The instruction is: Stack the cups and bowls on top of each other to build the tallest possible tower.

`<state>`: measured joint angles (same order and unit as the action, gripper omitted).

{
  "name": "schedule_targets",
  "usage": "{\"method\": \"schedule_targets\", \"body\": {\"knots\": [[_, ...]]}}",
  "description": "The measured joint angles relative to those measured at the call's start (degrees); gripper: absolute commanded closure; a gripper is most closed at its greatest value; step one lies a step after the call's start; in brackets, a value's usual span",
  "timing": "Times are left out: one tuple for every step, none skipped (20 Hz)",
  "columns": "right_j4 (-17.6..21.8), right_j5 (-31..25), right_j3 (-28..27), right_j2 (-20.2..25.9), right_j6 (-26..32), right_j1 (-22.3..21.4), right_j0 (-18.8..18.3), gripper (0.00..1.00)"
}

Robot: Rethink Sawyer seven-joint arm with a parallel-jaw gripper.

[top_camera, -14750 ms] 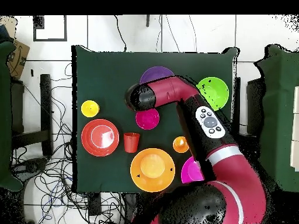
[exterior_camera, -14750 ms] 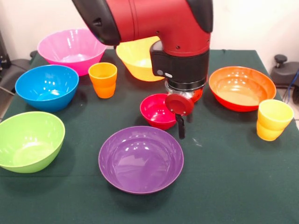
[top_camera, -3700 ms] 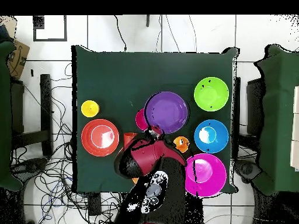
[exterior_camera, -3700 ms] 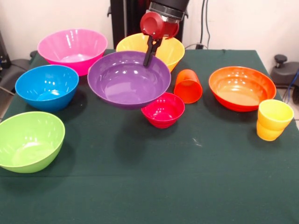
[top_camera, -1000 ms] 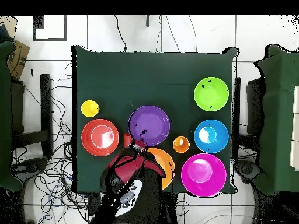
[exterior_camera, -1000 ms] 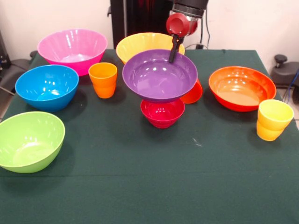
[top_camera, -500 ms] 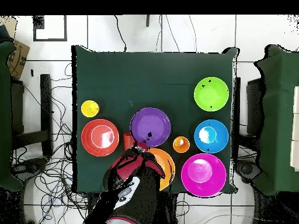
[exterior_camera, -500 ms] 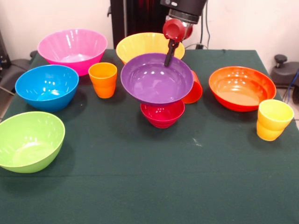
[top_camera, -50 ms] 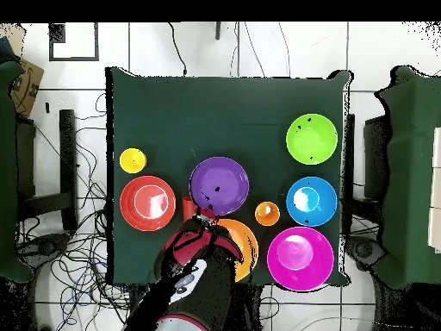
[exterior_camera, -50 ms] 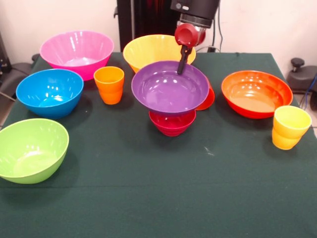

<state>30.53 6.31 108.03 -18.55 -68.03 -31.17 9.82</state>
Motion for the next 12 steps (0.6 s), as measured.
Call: {"method": "schedule_targets", "body": {"knots": [[0.0, 0.54, 0.0, 0.0, 0.0, 0.0, 0.0, 1.0], [-0.01, 1.27, 0.0, -0.01, 0.0, 0.01, 0.0, 1.0], [0.0, 1.62, 0.01, -0.03, 0.0, 0.02, 0.0, 1.0], [-0.01, 2.05, -0.01, -0.04, 0.0, 0.0, 0.0, 1.0], [-0.01, 2.29, -0.01, -0.06, 0.0, 0.01, 0.0, 1.0], [-0.02, 2.44, 0.01, -0.08, 0.0, 0.01, 0.0, 1.0], [-0.04, 2.62, 0.0, -0.1, 0.0, 0.01, 0.01, 1.0], [-0.05, 2.82, -0.01, -0.25, 0.0, 0.01, 0.05, 1.0], [-0.05, 2.81, -0.02, -0.36, 0.0, 0.04, 0.11, 1.0], [-0.09, 2.81, -0.02, -0.56, 0.0, 0.17, 0.22, 1.0], [-0.1, 2.82, -0.02, -0.69, 0.0, 0.29, 0.3, 1.0], [-0.11, 2.82, -0.02, -0.81, 0.0, 0.4, 0.38, 1.0]]}}
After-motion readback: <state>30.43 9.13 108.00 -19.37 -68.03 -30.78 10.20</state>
